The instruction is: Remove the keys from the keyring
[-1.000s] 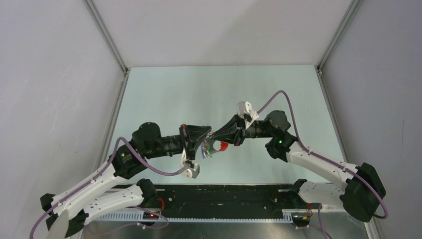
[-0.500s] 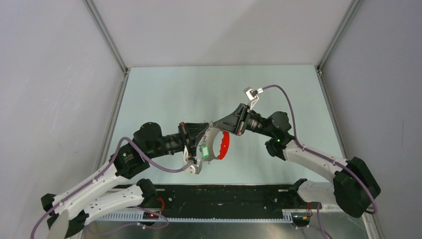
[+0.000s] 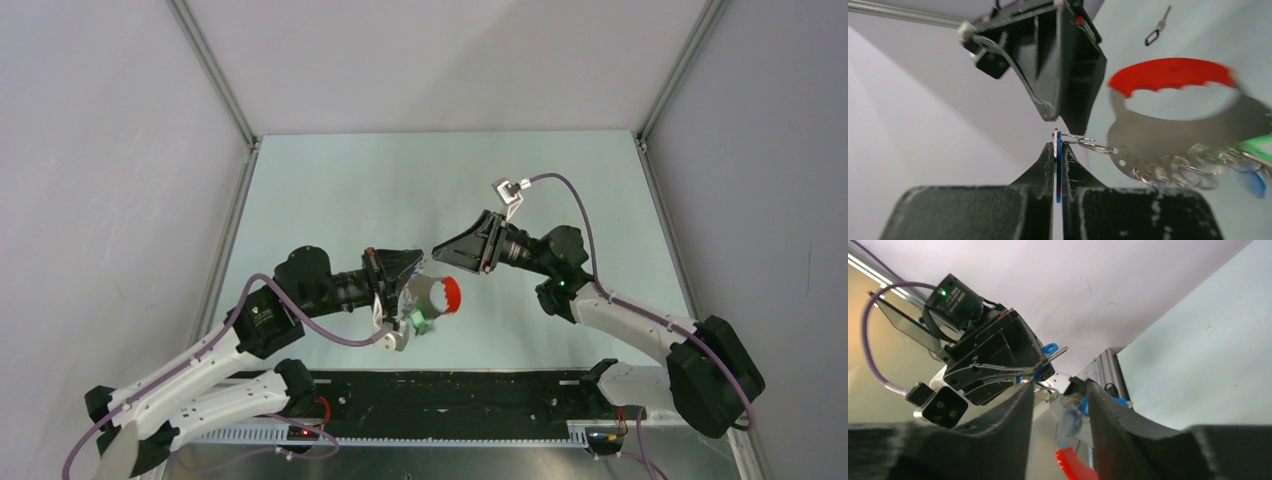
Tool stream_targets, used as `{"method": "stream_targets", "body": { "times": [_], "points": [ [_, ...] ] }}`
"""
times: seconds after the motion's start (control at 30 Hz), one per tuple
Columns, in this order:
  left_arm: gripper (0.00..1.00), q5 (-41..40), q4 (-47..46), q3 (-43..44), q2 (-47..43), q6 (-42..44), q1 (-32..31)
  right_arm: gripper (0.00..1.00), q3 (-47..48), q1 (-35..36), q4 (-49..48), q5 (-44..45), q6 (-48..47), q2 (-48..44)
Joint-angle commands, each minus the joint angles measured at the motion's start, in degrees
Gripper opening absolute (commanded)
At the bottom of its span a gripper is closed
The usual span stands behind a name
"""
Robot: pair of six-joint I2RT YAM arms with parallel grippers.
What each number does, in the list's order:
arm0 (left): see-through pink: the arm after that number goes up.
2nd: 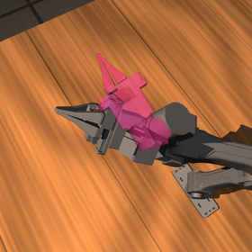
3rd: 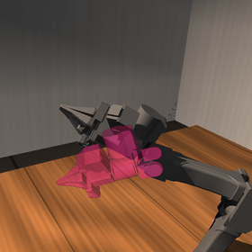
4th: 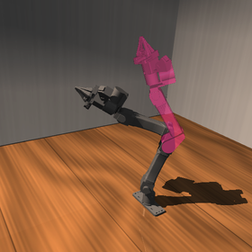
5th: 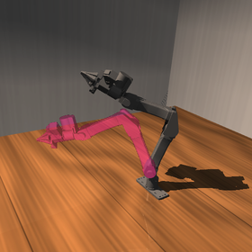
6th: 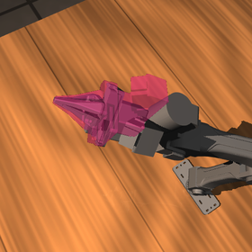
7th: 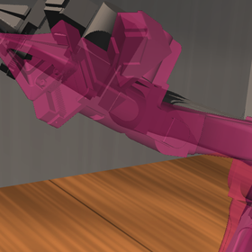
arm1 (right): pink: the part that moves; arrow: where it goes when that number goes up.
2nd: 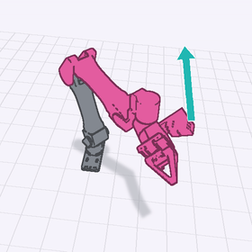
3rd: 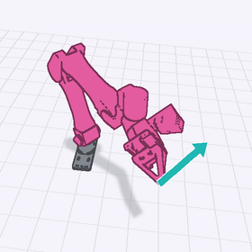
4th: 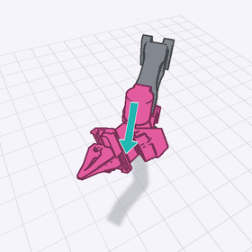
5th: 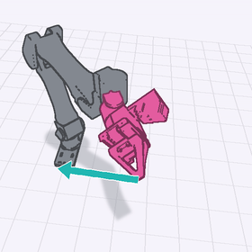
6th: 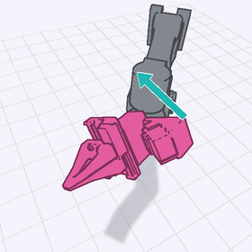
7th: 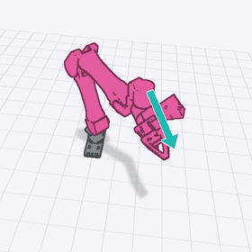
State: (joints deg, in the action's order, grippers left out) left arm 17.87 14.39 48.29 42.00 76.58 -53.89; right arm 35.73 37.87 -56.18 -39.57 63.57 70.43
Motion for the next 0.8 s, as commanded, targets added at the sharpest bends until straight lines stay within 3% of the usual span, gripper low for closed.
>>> {"method": "stream_targets", "body": {
  "times": [0.0, 0.13, 0.27, 0.47, 0.67, 0.77],
  "points": [
    [0.0, 1.61, -1.45, 1.86, -0.54, 0.54, -0.26, 0.55, 2.13, 0.18, 10.16, -2.16, -17.14, -6.8],
    [0.0, 3.25, -1.47, 2.74, -0.73, 0.01, -0.26, 0.61, 2.15, 0.57, 20.11, -0.54, -34.78, -12.67],
    [0.0, 5.85, -1.46, 3.25, -0.9, -1.06, -0.33, 0.58, 2.26, 0.34, 20.36, -3.15, -48.99, -15.26],
    [0.0, 8.28, -1.39, 3.79, -0.78, -1.6, -0.27, 0.52, 4.41, -0.11, 17.14, -11.33, -56.85, -13.34],
    [0.0, 9.74, -1.12, 4.15, -1.02, -2.02, -0.26, 0.5, 7.71, 1.17, 20.88, -13.48, -63.17, -11.87],
    [0.0, 9.82, -0.95, 4.05, -0.96, -1.85, -0.26, 0.44, 9.18, 2.38, 22.15, -14.11, -65.23, -11.32]
  ]
}}
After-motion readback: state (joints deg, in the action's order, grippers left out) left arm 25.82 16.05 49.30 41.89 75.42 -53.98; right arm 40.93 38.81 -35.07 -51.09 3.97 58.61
